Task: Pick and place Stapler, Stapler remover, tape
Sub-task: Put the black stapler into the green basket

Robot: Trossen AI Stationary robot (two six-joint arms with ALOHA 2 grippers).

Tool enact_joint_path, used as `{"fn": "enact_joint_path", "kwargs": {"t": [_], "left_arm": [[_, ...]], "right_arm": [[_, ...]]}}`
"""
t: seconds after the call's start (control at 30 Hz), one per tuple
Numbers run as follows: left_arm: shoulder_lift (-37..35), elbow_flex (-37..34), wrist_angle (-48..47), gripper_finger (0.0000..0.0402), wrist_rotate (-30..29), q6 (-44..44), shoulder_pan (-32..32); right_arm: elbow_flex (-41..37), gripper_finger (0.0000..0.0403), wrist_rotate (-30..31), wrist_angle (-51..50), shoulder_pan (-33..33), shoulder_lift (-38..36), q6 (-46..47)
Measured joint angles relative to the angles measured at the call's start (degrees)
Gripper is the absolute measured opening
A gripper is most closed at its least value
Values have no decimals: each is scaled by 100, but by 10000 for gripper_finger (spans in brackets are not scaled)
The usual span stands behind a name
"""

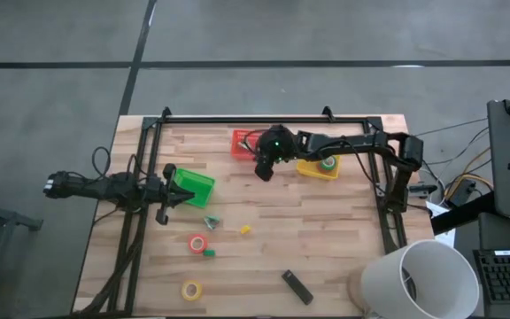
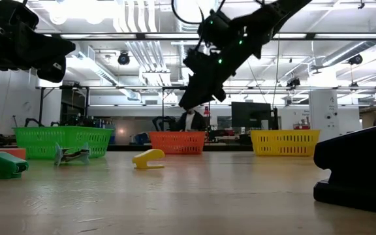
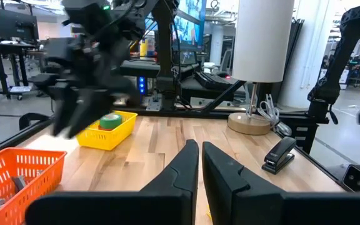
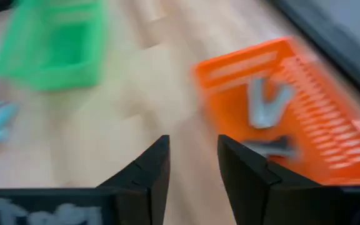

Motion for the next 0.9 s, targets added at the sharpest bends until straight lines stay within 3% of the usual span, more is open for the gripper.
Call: {"fn": "enact_joint_path", "kwargs": {"t": [0.27, 0.53, 0.9], "left_arm": [[-2, 0, 2, 24, 0, 0, -2], [-1, 0, -2, 24, -1, 0, -2], [-2, 0, -5, 24, -2, 0, 0]], "right_arm": [[-7, 145, -307, -1448, 1138, -507, -45], [-7, 168, -322, -2440, 2418, -724, 1193], [222, 189, -1826, -3326, 3140, -776, 3420]]}}
